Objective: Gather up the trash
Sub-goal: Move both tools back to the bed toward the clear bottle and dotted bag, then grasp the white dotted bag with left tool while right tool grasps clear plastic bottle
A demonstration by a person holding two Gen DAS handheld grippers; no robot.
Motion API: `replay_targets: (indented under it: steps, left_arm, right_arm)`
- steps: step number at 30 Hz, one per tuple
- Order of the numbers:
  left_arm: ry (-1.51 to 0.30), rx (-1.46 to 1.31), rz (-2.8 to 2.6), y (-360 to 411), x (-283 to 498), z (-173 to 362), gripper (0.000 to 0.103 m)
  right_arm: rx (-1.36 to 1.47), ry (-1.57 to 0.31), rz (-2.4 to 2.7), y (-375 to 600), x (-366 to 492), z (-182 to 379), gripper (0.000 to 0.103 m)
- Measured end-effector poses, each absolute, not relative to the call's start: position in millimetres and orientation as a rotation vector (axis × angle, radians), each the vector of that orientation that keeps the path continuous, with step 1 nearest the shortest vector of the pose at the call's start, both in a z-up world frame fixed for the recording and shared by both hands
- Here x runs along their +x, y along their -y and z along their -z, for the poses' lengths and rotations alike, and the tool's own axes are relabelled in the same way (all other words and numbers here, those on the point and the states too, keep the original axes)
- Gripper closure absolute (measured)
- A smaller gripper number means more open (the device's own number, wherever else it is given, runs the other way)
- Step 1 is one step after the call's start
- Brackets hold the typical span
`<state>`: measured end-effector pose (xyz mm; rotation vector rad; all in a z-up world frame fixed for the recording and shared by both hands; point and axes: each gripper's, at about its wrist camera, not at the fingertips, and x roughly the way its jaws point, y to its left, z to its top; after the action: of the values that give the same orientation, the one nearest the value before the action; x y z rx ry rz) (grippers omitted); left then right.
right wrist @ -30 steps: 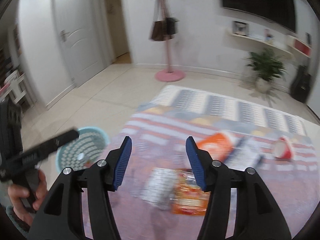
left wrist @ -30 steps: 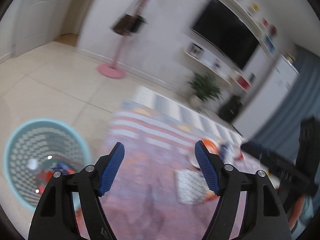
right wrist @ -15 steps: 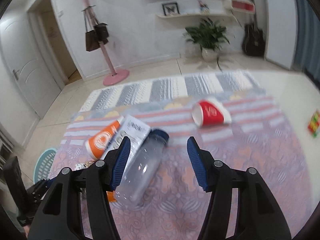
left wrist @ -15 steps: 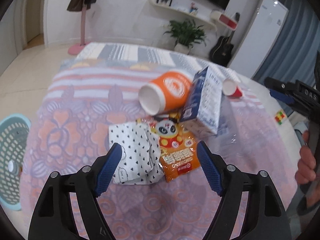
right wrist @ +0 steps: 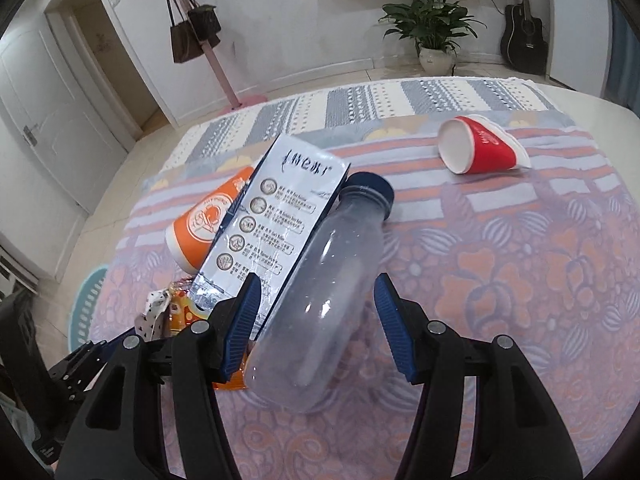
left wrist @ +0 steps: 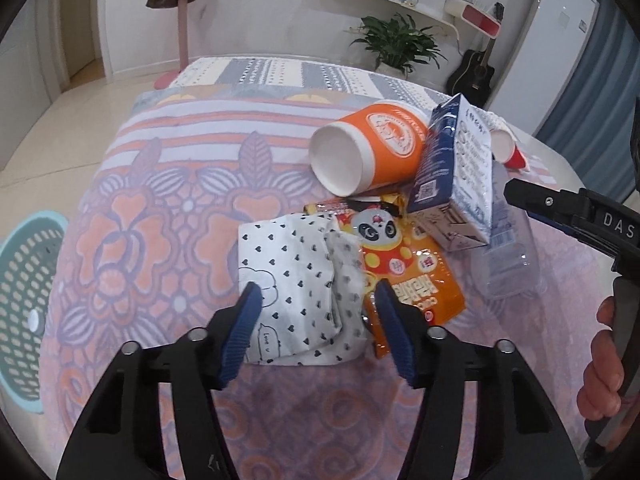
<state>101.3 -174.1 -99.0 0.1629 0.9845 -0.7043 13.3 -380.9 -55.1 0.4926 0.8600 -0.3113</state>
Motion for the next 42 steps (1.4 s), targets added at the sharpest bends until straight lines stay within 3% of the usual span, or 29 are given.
replay_targets:
  steps: [7, 10, 14, 17, 26, 42]
  left_arm:
    - [-0.973, 0.188, 0.705, 171, 100, 97, 0.065]
    - [-0.969, 0.199, 0.710, 171, 97, 97, 0.071]
    - [-0.974, 0.191, 0.716, 170, 97, 96, 0.088]
    - [-0.966, 0.191, 0.717, 170, 96, 94, 0.093]
    - [-0.943, 0.140, 0.704, 156, 100, 84, 0.095]
    - [-0.879, 0.069, 0.655, 125, 116, 56, 0.096]
  right_arm:
    - [0.482, -0.888, 0.323, 380, 17, 66, 0.049]
    - [0.453, -0.886, 0.329, 378, 15, 63, 0.054]
    - [0.379, -0.896, 0.348, 370, 18, 62, 0.055]
    - [0.338, -0.904, 0.354, 364, 22, 61, 0.054]
    - [0.407, -0.920, 0.313, 374, 24, 64, 0.053]
    - [0.398, -0.844, 0.277, 369, 2, 31, 0.063]
